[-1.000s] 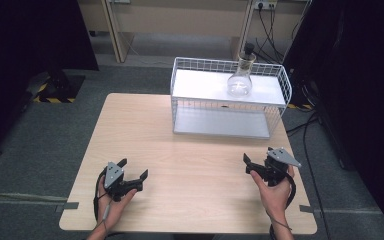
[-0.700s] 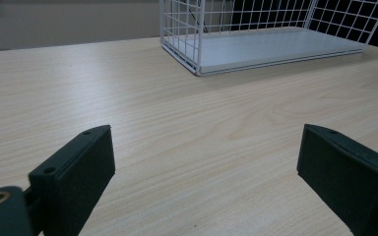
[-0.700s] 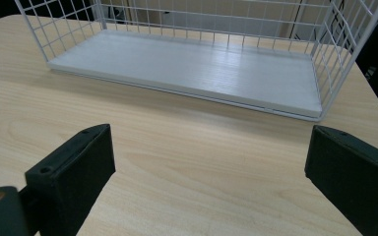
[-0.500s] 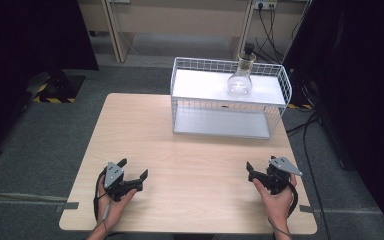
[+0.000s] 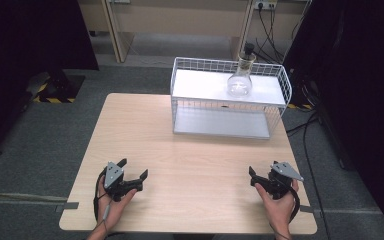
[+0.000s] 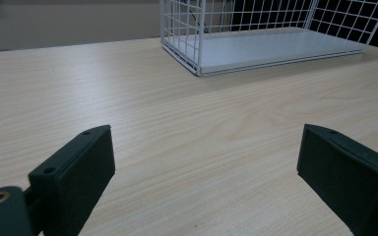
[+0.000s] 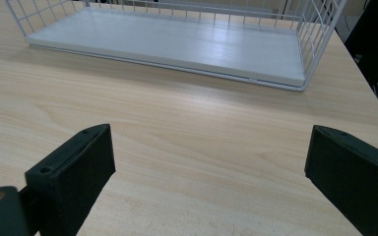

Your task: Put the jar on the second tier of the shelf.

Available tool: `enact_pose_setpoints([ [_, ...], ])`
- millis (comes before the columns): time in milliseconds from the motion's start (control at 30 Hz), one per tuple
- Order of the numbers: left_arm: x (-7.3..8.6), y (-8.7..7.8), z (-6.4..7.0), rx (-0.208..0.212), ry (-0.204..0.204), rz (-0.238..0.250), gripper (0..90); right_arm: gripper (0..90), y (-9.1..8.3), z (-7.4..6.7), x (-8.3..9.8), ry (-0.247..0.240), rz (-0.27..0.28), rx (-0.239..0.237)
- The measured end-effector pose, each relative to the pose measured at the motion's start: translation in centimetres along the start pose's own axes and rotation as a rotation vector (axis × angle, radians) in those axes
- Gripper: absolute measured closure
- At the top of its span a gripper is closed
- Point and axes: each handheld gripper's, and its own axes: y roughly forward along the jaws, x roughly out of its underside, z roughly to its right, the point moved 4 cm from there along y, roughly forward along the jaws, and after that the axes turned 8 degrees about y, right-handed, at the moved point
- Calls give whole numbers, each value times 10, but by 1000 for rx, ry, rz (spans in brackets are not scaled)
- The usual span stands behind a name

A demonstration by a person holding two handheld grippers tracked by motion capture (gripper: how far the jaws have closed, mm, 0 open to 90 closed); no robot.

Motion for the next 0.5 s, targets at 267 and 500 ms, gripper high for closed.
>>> enact_pose_setpoints([
  [267, 0, 0, 0, -1, 0, 0, 70, 49, 0, 7, 10, 15, -5, 17],
  [500, 0, 0, 0, -2, 1, 0, 70, 49, -2, 14, 19, 31, -7, 32],
])
